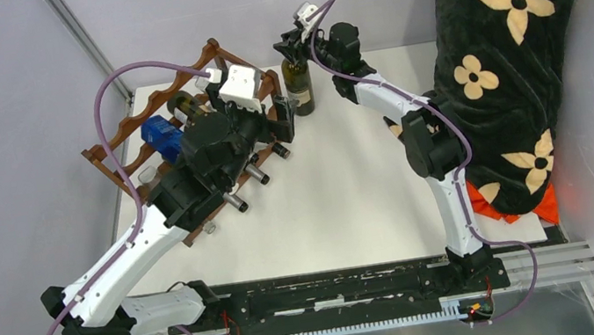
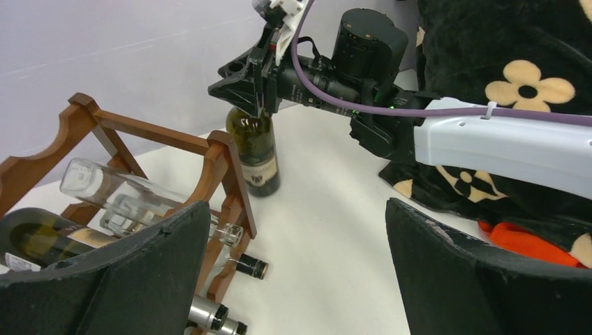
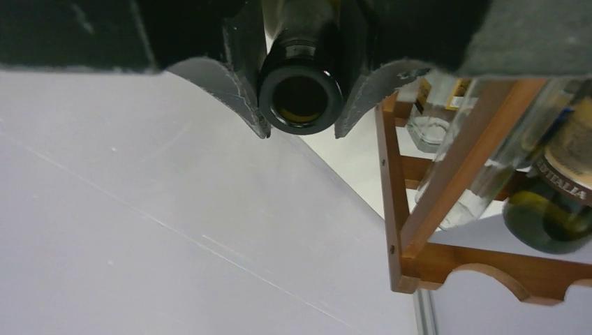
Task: Put the wine bottle on the wine rack
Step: Pick up the wine bottle from the center of the board.
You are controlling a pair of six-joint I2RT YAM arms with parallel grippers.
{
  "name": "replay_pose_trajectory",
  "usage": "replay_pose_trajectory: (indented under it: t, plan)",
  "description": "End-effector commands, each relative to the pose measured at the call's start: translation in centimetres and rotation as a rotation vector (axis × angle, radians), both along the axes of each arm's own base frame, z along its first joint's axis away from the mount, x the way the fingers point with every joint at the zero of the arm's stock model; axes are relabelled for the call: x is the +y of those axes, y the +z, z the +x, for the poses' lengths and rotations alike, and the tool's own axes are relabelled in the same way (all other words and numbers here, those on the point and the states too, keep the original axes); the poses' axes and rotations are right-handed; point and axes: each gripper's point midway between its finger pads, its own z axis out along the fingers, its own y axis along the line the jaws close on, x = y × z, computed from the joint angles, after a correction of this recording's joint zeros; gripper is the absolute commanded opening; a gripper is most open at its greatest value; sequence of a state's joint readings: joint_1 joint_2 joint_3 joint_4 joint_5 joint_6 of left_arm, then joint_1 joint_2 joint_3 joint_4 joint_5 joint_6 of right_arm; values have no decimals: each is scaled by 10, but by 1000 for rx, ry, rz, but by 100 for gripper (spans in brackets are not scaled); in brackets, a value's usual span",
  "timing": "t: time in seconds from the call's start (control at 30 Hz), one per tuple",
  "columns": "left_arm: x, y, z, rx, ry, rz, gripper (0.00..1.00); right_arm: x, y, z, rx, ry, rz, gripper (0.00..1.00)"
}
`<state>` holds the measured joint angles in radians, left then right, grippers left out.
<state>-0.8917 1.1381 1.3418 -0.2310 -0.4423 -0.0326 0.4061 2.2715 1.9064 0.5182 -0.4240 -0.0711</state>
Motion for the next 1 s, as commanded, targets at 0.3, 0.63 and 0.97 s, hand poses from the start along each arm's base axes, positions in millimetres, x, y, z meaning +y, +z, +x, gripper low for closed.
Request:
replay_pose_trajectory:
  t: [0.3,0.63,0.97]
  plan:
    - [0,11,-6,5,-14,-106,100,-58,83,-32,-158,-27,93,0]
    - [-26,-20,-6,91,-97,-88,100,-126,101,-108,27,32,264,0]
    - [-52,-62,-9,221,-168,-108,100,-162,83,-171,203,38,379,0]
